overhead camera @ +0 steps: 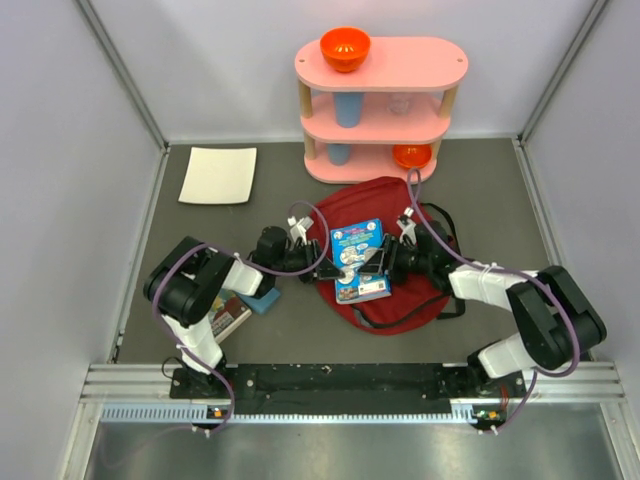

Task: Pack the student bag
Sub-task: Pick up the book from the center of the board.

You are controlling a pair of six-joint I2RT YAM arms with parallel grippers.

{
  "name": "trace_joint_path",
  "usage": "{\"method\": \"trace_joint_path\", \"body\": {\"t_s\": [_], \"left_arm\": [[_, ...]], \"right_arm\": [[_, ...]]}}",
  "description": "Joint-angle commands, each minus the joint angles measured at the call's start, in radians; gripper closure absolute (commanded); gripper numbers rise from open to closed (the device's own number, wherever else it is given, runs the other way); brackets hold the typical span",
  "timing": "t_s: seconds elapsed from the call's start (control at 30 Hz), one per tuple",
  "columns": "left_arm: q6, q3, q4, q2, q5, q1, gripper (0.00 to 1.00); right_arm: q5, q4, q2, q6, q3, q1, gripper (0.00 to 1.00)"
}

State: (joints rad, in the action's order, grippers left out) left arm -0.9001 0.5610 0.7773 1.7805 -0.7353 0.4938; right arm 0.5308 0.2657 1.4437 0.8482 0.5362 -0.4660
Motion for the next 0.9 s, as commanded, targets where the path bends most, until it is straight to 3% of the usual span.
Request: {"method": "trace_joint_path", "body": {"t_s": [0.0, 0.03, 0.07, 0.1, 0.17, 0.23, 0.3, 0.37, 0.4, 0.6, 0.87], "left_arm": [[0.018, 0.037, 0.017, 0.000, -0.018, 0.038, 0.64], [0.010, 0.036, 0.026, -0.004, -0.019, 0.038, 0.65], [0.010, 0.033, 0.027, -0.013, -0.018, 0.038, 0.65], [0.013, 0.028, 0.019, -0.039, -0.010, 0.038, 0.65], [0.036, 0.027, -0.037, -0.076, 0.007, 0.037, 0.61], [0.079, 0.028, -0.100, -0.156, 0.049, 0.037, 0.56], [0.122, 0.034, -0.214, -0.258, 0.114, 0.035, 0.44], [0.142, 0.042, -0.297, -0.338, 0.167, 0.031, 0.27], [0.153, 0.054, -0.375, -0.425, 0.198, 0.029, 0.02], [0.197, 0.149, -0.533, -0.673, 0.326, 0.025, 0.01], [0.132, 0.184, -0.294, -0.656, 0.258, 0.022, 0.01]], "right_arm": [[0.093, 0.155, -0.043, 0.022, 0.028, -0.002, 0.58], [0.097, 0.152, -0.043, 0.020, 0.036, 0.000, 0.65], [0.092, 0.141, -0.057, 0.014, 0.039, -0.002, 0.82], [0.083, 0.109, -0.069, 0.006, 0.044, -0.002, 0.90], [0.049, 0.045, -0.116, -0.038, 0.070, -0.002, 0.99], [0.020, -0.048, -0.152, -0.087, 0.105, -0.003, 1.00], [-0.008, -0.112, -0.216, -0.110, 0.128, -0.002, 1.00], [-0.046, -0.170, -0.262, -0.130, 0.151, -0.002, 1.00], [-0.046, -0.175, -0.307, -0.132, 0.157, 0.000, 1.00], [0.000, -0.151, -0.422, -0.086, 0.212, 0.000, 1.00], [0.146, 0.008, -0.489, 0.021, 0.284, 0.000, 1.00]]}}
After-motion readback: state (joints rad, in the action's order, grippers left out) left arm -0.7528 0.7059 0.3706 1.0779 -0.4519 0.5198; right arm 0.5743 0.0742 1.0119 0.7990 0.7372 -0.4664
